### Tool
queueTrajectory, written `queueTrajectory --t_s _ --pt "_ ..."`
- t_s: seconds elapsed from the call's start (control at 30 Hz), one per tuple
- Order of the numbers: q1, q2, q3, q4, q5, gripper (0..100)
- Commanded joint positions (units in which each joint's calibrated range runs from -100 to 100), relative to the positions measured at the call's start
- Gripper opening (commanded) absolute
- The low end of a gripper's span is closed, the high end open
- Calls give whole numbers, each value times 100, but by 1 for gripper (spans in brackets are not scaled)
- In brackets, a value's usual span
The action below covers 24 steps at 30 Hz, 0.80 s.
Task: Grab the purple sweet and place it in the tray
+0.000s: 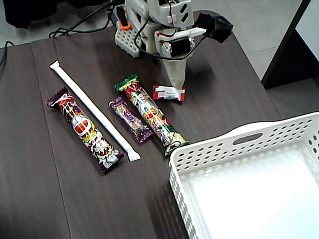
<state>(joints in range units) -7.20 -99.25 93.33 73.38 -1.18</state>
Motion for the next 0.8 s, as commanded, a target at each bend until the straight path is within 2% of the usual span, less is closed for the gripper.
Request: queueTrajectory --t_s 0.0,0.5,0.77 --pt "-5 -33 -45 -1 -14 5" --pt "-57 -33 -45 -52 -40 5" --pt "24 -25 -64 -1293 -45 5"
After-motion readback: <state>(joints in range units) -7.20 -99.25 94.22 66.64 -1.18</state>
